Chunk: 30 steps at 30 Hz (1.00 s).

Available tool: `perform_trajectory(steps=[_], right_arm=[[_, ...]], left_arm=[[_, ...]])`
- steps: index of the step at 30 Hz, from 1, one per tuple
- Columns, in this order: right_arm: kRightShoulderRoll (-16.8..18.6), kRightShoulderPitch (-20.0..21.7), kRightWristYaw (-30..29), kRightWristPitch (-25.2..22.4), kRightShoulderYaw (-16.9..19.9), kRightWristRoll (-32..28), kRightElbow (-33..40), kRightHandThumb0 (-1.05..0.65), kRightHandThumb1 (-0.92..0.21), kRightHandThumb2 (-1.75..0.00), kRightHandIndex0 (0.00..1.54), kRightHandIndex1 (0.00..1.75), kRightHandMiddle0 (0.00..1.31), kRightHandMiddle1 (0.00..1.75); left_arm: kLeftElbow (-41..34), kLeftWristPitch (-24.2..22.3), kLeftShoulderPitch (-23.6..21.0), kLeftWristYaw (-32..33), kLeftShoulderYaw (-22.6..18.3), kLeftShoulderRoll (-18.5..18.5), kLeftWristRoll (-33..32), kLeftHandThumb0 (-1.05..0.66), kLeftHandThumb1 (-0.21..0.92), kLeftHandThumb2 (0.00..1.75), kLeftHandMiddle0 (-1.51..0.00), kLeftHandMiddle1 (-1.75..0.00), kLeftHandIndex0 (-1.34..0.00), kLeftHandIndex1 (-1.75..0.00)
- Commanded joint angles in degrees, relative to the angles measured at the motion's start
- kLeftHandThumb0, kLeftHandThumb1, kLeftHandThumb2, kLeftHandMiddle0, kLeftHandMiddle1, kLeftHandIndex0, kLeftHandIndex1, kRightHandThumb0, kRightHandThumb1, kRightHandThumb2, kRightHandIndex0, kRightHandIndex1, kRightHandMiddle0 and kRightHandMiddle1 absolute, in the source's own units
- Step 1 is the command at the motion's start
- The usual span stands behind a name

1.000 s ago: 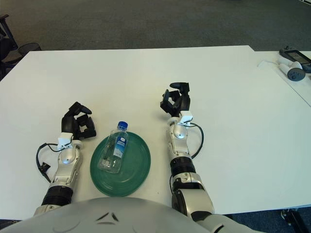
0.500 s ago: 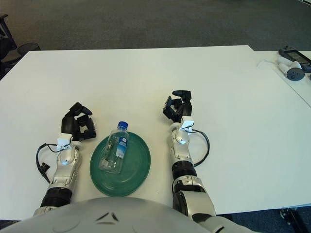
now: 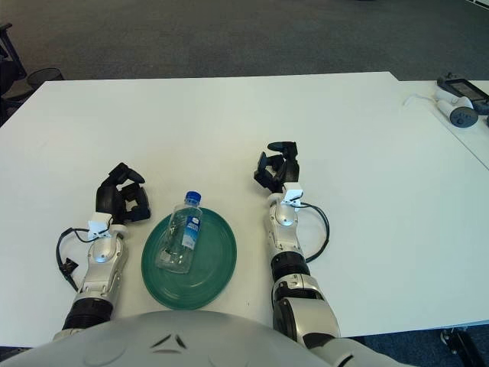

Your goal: Put the bottle into the plate.

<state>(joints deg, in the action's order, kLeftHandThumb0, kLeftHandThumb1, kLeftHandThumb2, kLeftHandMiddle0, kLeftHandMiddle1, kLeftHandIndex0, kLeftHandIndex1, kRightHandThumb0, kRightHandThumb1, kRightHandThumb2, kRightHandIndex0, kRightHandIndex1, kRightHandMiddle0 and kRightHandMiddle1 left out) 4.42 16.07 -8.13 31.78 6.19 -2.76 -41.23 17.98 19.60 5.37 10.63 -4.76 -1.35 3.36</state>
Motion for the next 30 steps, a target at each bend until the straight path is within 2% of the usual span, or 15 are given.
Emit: perform_trajectory(steps=[1,4,17,30], right_arm=[[-0.80,-3.06,1.59,-5.58,-0.37,0.20,-2.58,0.00,-0.56,-1.03,0.47,1.70,0.19,1.75],[-1.30,-3.49,2.35,-8.04,-0.98,0.76,-1.87,0.00,-0.55,-1.04,0.47,1.70,0.20,1.75],[-1.29,-6.07,3.31,-12.58,-2.15,1.65,3.99,0.00,-0.52,-1.07,0.49,1.70,0.22,1.75],[-1.46,-6.21,3.07,-11.74,-2.13,1.89,4.42,0.00,-0.51,-1.09,0.50,1.70,0.22,1.75]], left_arm=[[2.23,-1.50,2.91,-0.21,0.07,-0.25,0.01,-0.56,0.11,1.57,-1.33,-1.75,-0.78,-1.75],[2.19,-1.37,2.86,-0.39,0.01,-0.20,-0.17,-0.55,0.12,1.55,-1.32,-1.75,-0.77,-1.75],[1.68,-0.87,2.78,-1.15,0.12,-0.26,-0.70,-0.54,0.15,1.52,-1.31,-1.75,-0.74,-1.75],[1.44,-0.76,1.95,-0.14,0.02,-0.09,0.28,-0.54,0.15,1.52,-1.31,-1.75,-0.74,-1.75]])
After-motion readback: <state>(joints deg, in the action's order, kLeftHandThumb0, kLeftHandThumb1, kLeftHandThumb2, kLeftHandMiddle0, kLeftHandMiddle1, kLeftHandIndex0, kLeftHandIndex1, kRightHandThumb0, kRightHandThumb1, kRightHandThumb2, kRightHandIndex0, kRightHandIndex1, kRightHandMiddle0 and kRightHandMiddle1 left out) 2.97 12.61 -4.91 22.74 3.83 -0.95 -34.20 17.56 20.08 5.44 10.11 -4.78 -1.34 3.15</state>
